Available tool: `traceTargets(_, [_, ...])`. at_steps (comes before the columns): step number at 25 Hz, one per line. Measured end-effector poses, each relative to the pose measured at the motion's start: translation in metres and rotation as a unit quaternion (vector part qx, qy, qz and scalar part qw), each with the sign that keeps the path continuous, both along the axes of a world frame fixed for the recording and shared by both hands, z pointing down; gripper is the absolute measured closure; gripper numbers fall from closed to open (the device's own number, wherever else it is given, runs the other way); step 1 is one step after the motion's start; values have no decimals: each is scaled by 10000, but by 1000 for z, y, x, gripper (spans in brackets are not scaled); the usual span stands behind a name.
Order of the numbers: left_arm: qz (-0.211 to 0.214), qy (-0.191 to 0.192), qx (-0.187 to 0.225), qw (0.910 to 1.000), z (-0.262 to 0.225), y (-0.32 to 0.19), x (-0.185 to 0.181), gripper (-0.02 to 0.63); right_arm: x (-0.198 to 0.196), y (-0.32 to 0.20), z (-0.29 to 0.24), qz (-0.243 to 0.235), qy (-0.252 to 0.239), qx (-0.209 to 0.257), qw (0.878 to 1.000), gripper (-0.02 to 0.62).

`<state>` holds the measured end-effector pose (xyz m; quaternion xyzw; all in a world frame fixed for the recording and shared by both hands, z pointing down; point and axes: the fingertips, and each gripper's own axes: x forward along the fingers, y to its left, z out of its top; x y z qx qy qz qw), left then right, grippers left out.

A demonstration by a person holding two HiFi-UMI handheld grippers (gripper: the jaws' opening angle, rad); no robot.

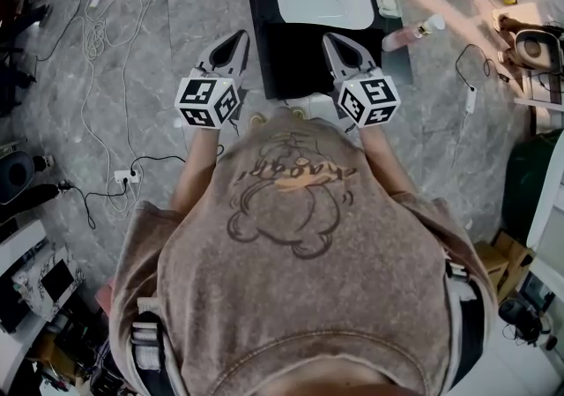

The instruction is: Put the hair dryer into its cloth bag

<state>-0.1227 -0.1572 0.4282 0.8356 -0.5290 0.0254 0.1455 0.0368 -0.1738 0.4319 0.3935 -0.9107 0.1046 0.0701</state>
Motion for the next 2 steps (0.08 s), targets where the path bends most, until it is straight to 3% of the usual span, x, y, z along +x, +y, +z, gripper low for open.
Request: traceTargets(2, [-11, 26, 11, 10000, -1, -2, 0, 588, 0, -1, 0, 0, 15, 5, 10000, 592])
